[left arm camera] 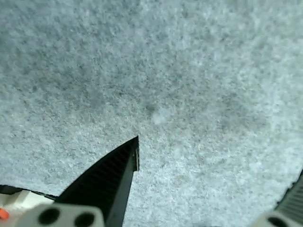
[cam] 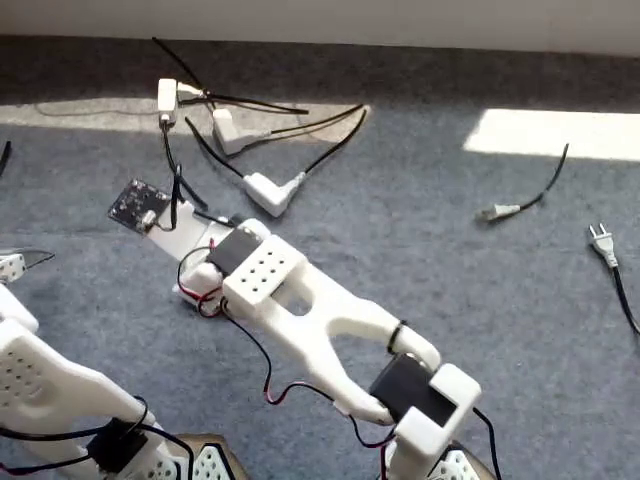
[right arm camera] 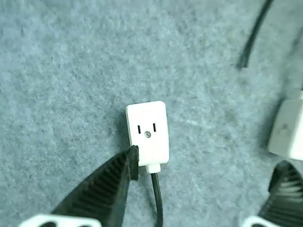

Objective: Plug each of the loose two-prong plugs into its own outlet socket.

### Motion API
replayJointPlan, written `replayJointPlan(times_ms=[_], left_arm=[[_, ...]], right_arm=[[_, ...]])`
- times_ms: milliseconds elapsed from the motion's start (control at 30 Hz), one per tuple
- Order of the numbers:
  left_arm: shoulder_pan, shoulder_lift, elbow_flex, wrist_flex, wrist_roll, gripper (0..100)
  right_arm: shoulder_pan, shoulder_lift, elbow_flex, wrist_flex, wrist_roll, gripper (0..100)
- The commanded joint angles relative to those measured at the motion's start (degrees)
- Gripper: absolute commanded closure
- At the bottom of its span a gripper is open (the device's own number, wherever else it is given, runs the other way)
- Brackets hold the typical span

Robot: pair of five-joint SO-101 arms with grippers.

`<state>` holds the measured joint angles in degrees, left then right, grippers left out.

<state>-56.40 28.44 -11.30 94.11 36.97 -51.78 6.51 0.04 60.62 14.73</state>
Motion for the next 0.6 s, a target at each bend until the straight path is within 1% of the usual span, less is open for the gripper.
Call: replayJointPlan(times_ms=[0, 100, 167, 300, 433, 567], left_arm=[[7.43, -0.75, -1.63, 3.69, -0.35, 52], [14.81, -1.01, -1.71, 6.59, -0.35, 52], [20.26, -1.63, -1.63, 6.95, -0.35, 52], [29.58, -6.02, -1.1, 7.12, -0.09, 52], [38.37, -13.23, -1.1, 7.12, 0.18, 52], [48.22, -17.36, 0.31, 7.12, 5.8, 52]], right_arm=[[6.99, -11.38, -9.89, 9.71, 1.41, 55.3], [14.29, -18.24, -14.73, 15.78, 1.41, 55.3], [19.38, -22.29, -16.66, 18.42, 1.41, 55.3], [29.23, -28.79, -15.78, 22.9, 1.49, 55.3], [37.93, -33.54, -11.21, 24.48, 1.14, 55.3], [40.66, -36.09, -0.04, 22.2, 1.14, 55.3]])
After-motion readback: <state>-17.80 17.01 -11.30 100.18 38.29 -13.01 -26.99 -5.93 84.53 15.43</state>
